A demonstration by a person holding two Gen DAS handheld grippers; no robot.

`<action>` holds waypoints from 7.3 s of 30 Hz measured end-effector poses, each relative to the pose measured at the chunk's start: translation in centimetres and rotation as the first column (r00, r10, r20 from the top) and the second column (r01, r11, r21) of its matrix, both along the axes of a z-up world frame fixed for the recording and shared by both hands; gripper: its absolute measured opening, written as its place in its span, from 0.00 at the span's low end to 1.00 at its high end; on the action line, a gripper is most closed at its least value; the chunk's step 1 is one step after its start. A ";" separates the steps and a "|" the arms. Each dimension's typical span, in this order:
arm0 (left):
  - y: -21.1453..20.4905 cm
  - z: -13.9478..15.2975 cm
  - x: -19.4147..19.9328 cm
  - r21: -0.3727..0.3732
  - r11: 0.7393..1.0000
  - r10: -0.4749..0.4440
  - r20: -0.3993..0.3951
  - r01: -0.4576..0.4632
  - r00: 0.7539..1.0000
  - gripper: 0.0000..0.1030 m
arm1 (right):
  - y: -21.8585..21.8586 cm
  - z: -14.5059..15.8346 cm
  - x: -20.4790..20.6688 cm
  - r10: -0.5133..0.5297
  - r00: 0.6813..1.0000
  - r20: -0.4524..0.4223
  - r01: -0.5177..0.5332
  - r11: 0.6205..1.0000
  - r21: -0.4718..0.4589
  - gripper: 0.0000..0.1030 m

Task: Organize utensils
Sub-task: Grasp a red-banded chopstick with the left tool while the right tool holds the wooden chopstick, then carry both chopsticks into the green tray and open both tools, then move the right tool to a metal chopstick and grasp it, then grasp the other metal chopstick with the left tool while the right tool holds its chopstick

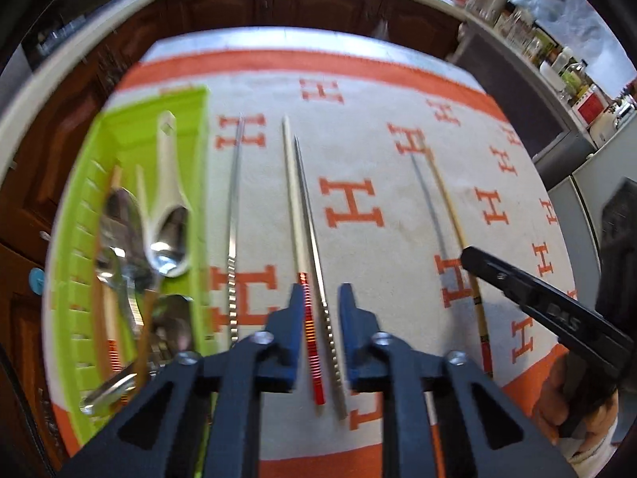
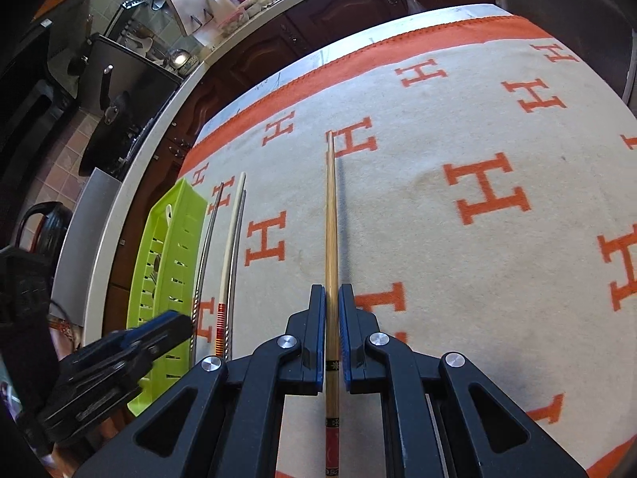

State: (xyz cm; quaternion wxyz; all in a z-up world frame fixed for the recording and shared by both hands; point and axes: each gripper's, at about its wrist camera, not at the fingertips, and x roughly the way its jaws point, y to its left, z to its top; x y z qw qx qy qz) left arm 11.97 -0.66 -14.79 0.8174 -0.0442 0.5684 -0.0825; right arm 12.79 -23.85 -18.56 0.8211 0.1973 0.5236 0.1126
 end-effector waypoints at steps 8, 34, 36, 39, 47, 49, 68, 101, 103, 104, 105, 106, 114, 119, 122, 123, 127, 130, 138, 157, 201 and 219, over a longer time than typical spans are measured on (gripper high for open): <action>-0.5 -1.4 1.2 0.053 0.998 0.019 -0.028 -0.017 0.999 0.08 | -2.2 0.3 -0.8 -0.017 1.000 0.010 0.016 0.999 0.040 0.06; -1.3 -3.2 2.1 0.092 0.995 0.029 -0.008 -0.028 1.000 0.03 | -0.8 -0.5 -0.4 0.008 1.000 -0.005 -0.008 0.998 0.057 0.06; -1.1 -3.2 1.8 0.065 0.997 0.043 -0.007 -0.043 0.999 0.03 | -0.6 -0.3 -0.4 0.008 1.000 0.001 -0.008 0.998 0.056 0.06; -0.7 -2.9 1.1 0.048 0.997 0.056 -0.001 -0.056 0.998 0.03 | -0.6 0.1 -0.5 0.006 1.000 0.012 -0.007 0.998 0.056 0.06; 0.2 -0.7 -0.8 0.025 0.997 0.072 0.059 -0.073 0.996 0.03 | -0.3 1.7 -1.7 0.012 0.999 0.037 -0.014 0.999 0.048 0.06; 0.4 0.0 -1.3 0.017 0.997 0.069 0.070 -0.071 0.995 0.03 | 0.0 2.3 -2.1 0.018 0.999 0.046 -0.020 0.999 0.045 0.06; 11.2 5.7 -6.7 0.002 0.968 0.245 0.191 -0.250 0.950 0.03 | 9.4 6.7 -5.6 0.180 0.980 0.080 -0.182 0.983 0.030 0.06; 16.3 2.8 -7.7 -0.081 0.968 0.249 0.147 -0.239 0.957 0.22 | 23.5 3.6 -0.7 0.248 0.967 -0.064 -0.249 0.968 -0.019 0.10; 16.1 2.8 -7.8 -0.075 0.968 0.248 0.148 -0.239 0.957 0.25 | 23.3 3.6 -0.9 0.249 0.967 -0.060 -0.251 0.968 -0.024 0.11; 16.1 2.8 -7.8 -0.072 0.968 0.247 0.149 -0.239 0.957 0.28 | 23.2 3.7 -1.0 0.251 0.967 -0.055 -0.252 0.967 -0.031 0.11; 15.9 2.8 -7.9 -0.069 0.969 0.247 0.151 -0.239 0.957 0.32 | 23.1 3.8 -1.2 0.253 0.966 -0.048 -0.255 0.966 -0.037 0.11; 15.9 2.9 -8.0 -0.064 0.968 0.248 0.155 -0.241 0.956 0.34 | 22.9 3.9 -1.4 0.256 0.966 -0.041 -0.258 0.965 -0.042 0.11; 15.0 3.7 -8.7 -0.027 0.969 0.246 0.186 -0.245 0.951 0.46 | 21.4 4.7 -2.6 0.252 0.968 -0.011 -0.252 0.965 -0.071 0.13; 14.6 4.0 -9.0 -0.011 0.968 0.246 0.199 -0.249 0.949 0.55 | 20.0 5.3 -3.1 0.233 0.972 0.011 -0.232 0.970 -0.075 0.17; 14.4 4.3 -9.3 -0.007 0.968 0.248 0.215 -0.252 0.945 0.58 | 19.2 5.6 -3.3 0.225 0.974 0.023 -0.223 0.972 -0.073 0.17; 14.3 4.4 -9.4 -0.006 0.968 0.246 0.220 -0.251 0.944 0.59 | 18.9 5.8 -3.3 0.222 0.975 0.028 -0.219 0.973 -0.077 0.17; 14.2 4.6 -9.7 0.005 0.965 0.252 0.239 -0.261 0.938 0.61 | 18.1 5.8 -3.4 0.212 0.977 0.033 -0.210 0.975 -0.074 0.17; 14.1 4.5 -9.6 0.015 0.965 0.249 0.240 -0.260 0.938 0.61 | 17.7 5.5 -3.2 0.208 0.978 0.025 -0.206 0.976 -0.063 0.17; 13.1 4.3 -9.2 0.022 0.970 0.229 0.250 -0.242 0.941 0.61 | 17.3 3.1 -1.2 0.209 0.978 -0.001 -0.209 0.978 -0.025 0.17; 15.8 3.3 -7.7 -0.007 0.951 0.304 0.222 -0.310 0.926 0.66 | 20.6 -2.1 7.1 0.234 0.966 -0.111 -0.245 0.964 -0.103 0.16; 13.3 4.4 -7.6 -0.040 0.964 0.266 0.214 -0.263 0.940 0.67 | 18.0 0.1 3.5 0.278 0.960 -0.017 -0.273 0.929 -0.251 0.05; 2.2 0.8 -0.7 -0.021 1.000 0.021 0.048 -0.020 0.999 0.35 | 7.5 5.4 1.4 0.104 0.993 0.055 -0.103 0.994 -0.034 0.05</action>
